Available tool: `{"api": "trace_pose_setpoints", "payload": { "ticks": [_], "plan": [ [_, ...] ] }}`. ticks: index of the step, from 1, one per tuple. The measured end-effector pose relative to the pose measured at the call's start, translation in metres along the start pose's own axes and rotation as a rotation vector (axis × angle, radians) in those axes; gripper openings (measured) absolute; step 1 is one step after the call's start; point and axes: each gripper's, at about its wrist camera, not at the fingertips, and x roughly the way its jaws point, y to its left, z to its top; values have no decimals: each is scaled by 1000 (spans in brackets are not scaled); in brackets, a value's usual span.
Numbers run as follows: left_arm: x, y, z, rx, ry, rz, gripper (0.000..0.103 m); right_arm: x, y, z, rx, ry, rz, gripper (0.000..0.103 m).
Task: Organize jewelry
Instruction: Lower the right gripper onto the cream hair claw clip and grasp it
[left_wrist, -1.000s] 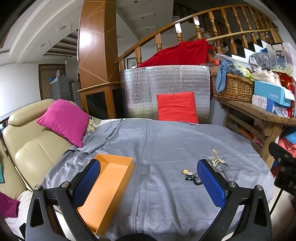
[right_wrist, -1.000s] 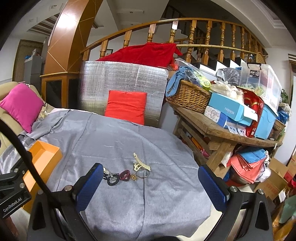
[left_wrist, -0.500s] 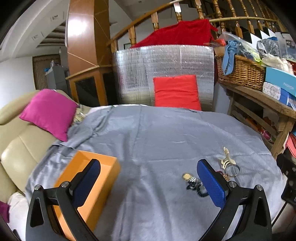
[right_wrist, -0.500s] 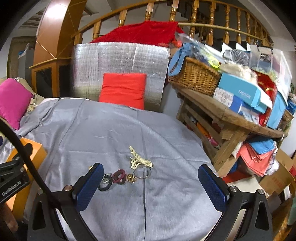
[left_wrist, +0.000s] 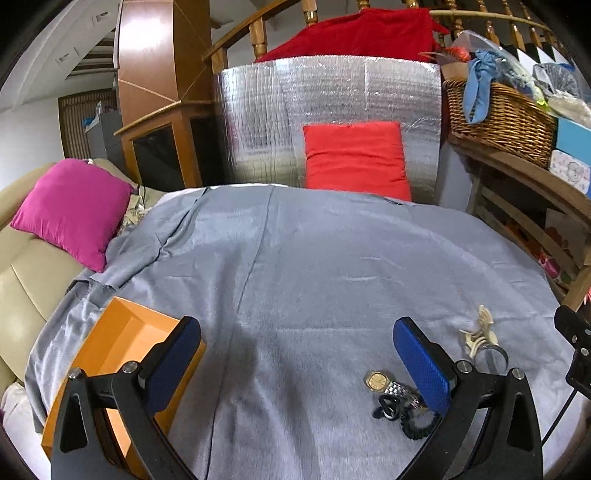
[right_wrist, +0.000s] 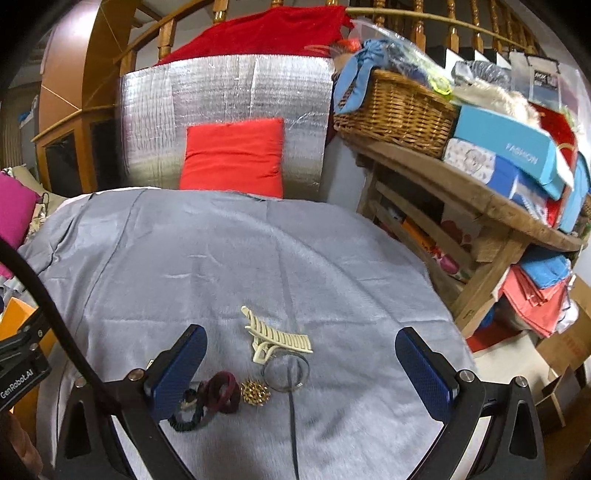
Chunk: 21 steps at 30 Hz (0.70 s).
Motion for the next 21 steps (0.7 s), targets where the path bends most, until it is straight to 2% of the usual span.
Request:
{"api": "trace_pose_setpoints", "payload": {
  "ticks": [4,8,9,12,15,18,21],
  "plan": [
    [17,-1,-4,4,20,13,103,28,0,2,8,19,38,103],
    [44,-4,-20,23,70,20,103,61,-22,-4,92,28,216,103],
    [57,-6,-27,37,111,17,103,77,-33,-8,139,49,292,103],
    [89,-10,-41,51,255,-31,103,118,-60,-17,286,162,401,103],
    [105,-9,-45,21,334,-67,103,148,-87,-24,466,224,481,102],
    [107,-6,-43,8,335,-78,103,167,-98,-27,570,263,533,100],
    [111,-3,-44,3,347,-96,103,173,-95,-25,577,277,548,98]
  ]
}}
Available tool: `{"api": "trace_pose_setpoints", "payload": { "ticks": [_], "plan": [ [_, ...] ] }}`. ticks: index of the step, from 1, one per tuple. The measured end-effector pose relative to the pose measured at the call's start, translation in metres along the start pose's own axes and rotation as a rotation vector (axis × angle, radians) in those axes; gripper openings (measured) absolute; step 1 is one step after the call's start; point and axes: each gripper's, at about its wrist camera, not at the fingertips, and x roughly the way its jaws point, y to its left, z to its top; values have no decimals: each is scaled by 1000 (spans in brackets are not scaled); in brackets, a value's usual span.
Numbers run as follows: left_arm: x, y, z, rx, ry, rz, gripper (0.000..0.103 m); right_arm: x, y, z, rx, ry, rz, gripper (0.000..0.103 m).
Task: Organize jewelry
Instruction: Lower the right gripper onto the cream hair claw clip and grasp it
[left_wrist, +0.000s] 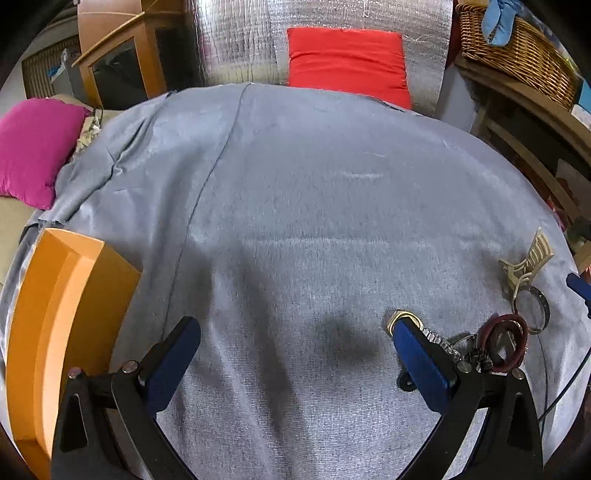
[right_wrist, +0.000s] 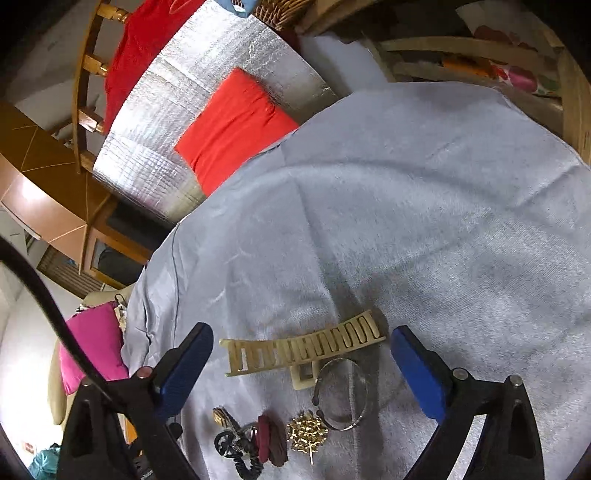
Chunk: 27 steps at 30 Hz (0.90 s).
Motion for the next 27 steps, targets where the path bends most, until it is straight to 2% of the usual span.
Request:
{"api": "trace_pose_setpoints", "payload": {
  "ticks": [4,7,9,12,13,15,16,17,18,21,27],
  "plan": [
    [3,6,-1,-23,16,-25,103,5,35,-7,-140,29,-3,98],
    [0,7,1,-17,0,-30,101,18,67,-23,-309,51,-64,98],
    [0,7,0,-9,-1,-42,91,31,80,-32,-389,61,-126,98],
    [3,8,-2,-3,21,-73,79,59,88,-38,-475,63,-273,97],
    [5,8,-2,-3,31,-79,78,64,87,-39,-487,64,-313,91],
    [6,10,-2,-7,43,-97,78,74,79,-37,-494,65,-396,71],
    [7,11,-3,-6,44,-102,78,78,75,-36,-489,73,-415,57],
    [7,12,-3,-2,44,-106,78,79,68,-34,-467,84,-419,49],
    [7,11,-3,5,44,-110,78,77,61,-30,-428,71,-395,49],
    [4,6,-4,39,45,-140,78,63,55,-20,-362,21,-359,32],
    [-3,-22,-13,145,44,-211,78,44,35,-9,-230,-3,-229,29]
  ]
}}
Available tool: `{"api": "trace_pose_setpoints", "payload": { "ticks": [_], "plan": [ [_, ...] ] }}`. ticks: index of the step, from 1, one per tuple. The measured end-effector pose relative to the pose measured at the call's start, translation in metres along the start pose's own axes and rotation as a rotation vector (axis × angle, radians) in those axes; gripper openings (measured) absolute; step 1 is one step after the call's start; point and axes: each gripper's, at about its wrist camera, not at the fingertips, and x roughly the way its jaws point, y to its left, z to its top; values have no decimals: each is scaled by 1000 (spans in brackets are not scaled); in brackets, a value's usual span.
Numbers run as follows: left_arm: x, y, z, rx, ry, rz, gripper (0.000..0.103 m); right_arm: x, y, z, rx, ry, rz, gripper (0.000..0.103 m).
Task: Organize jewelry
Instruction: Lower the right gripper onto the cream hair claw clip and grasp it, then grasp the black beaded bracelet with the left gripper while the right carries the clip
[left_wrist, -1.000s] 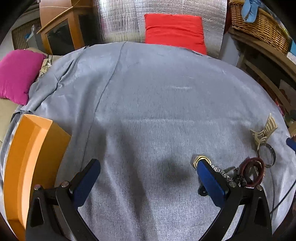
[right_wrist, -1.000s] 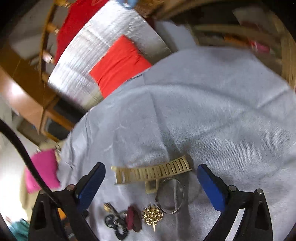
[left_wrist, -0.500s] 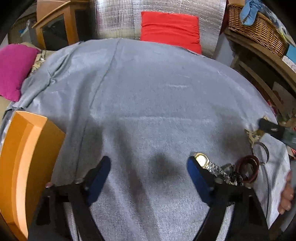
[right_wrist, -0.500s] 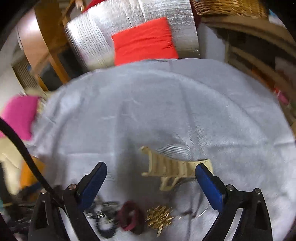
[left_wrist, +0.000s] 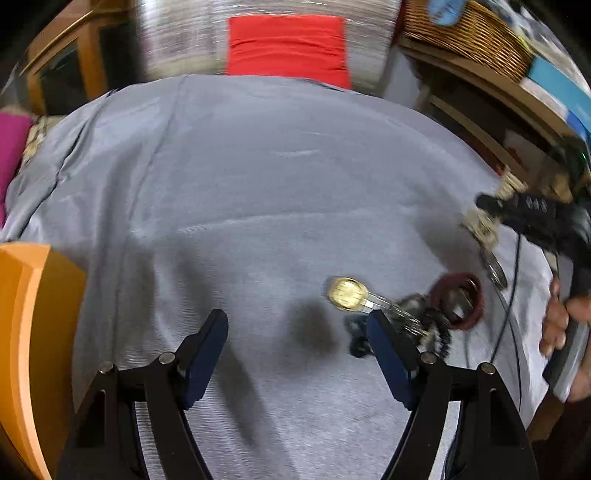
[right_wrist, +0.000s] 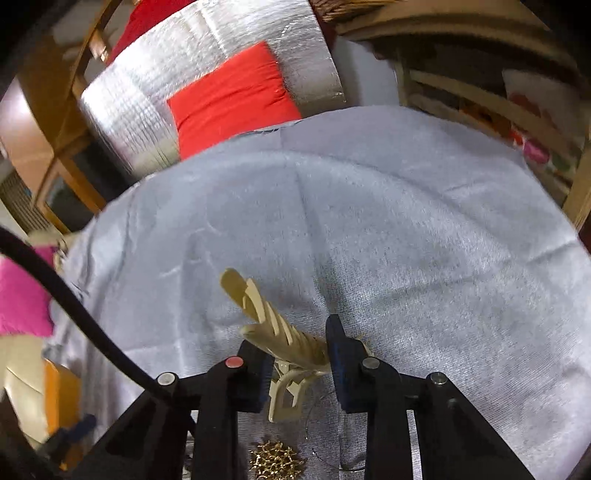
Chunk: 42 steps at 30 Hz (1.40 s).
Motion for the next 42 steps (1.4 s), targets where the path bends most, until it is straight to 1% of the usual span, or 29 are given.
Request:
{"api": "trace_pose_setpoints", "payload": {
  "ticks": [3,5,7,11,16,17,18,19,22,23,25,26,28,30,33,36,40,42],
  "plan": [
    [-1,-13,-2,35,5,-38,78,-5,-11,2,57,-5,71,28],
    [-2,-23,-5,59,13,-71,78,-11,-19,5,87,-19,107,25],
    [-4,-35,-9,94,17,-97,78,-18,-27,7,111,-34,140,25],
    [-4,-55,-18,153,29,-138,78,-23,-41,9,144,-33,156,25],
    [10,-79,-26,187,90,-178,77,-21,-57,13,220,-30,205,25],
    [13,-82,-27,182,103,-191,69,-21,-58,13,228,-29,215,25],
    [16,-84,-27,176,117,-202,57,-22,-59,13,229,-27,219,25],
    [19,-87,-29,170,129,-208,53,-24,-60,12,228,-27,220,25],
    [26,-91,-28,177,117,-168,48,-27,-61,10,228,-24,231,25],
    [26,-91,-27,176,110,-163,44,-29,-63,10,231,-24,238,25],
    [28,-90,-25,171,98,-158,35,-33,-66,10,235,-28,250,25],
    [29,-89,-24,168,91,-158,28,-35,-68,10,236,-31,258,25],
    [29,-87,-24,159,87,-153,22,-39,-71,9,241,-40,286,25],
    [27,-86,-24,155,82,-154,13,-44,-71,10,246,-47,320,25],
    [20,-80,-28,134,73,-171,10,-47,-70,12,258,-48,378,25],
    [8,-79,-32,133,51,-183,10,-46,-70,11,291,-40,445,25],
    [-20,-71,-32,129,-10,-203,10,-47,-63,9,319,-26,545,25],
    [-40,-64,-34,122,-55,-190,9,-48,-54,9,323,-17,597,25]
  ]
}}
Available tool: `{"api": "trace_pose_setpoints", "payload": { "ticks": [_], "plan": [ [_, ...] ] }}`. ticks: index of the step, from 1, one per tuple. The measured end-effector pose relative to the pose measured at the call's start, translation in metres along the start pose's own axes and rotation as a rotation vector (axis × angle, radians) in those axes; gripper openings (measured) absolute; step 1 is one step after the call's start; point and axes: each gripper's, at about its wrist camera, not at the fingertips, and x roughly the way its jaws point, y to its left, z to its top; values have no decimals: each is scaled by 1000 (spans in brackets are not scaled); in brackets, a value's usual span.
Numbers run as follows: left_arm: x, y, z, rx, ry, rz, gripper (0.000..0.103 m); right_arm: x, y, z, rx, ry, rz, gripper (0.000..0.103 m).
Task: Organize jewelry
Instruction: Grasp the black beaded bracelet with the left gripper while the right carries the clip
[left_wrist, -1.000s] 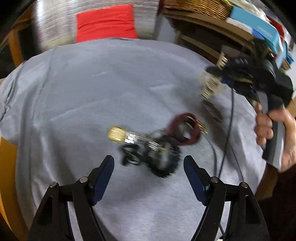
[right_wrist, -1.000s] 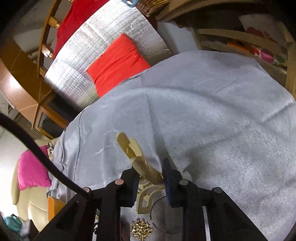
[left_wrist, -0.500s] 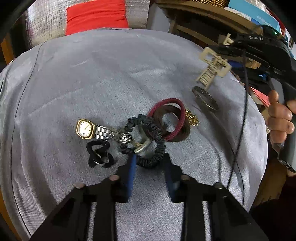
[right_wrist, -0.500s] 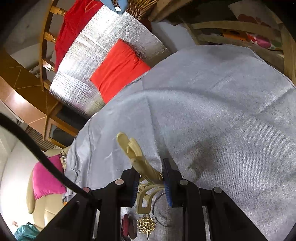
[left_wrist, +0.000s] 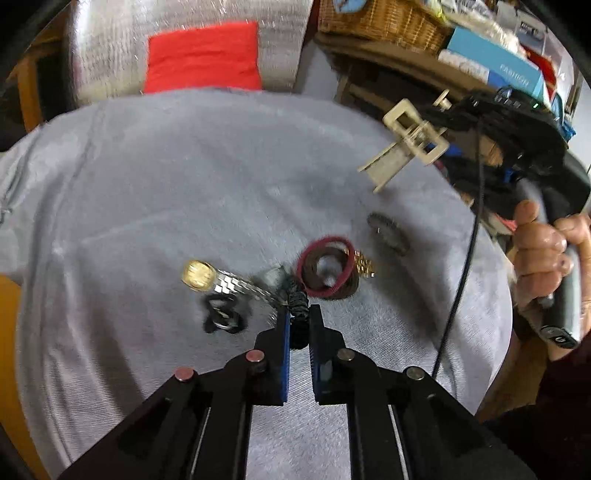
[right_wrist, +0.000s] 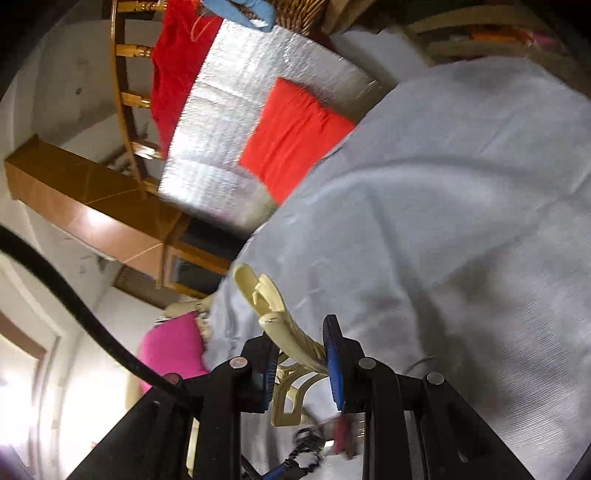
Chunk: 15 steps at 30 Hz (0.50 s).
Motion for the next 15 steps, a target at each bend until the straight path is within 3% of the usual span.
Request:
{"api": "trace_pose_setpoints", "payload": {
  "ticks": [9,15],
  "plan": [
    [-83,39,-14,-82,-161,66,9,45,54,-29,-20,83,134,25],
    [-144,93,-31,-130,-236,187,9,100,119,-72,-116,184,205,26]
  ]
}}
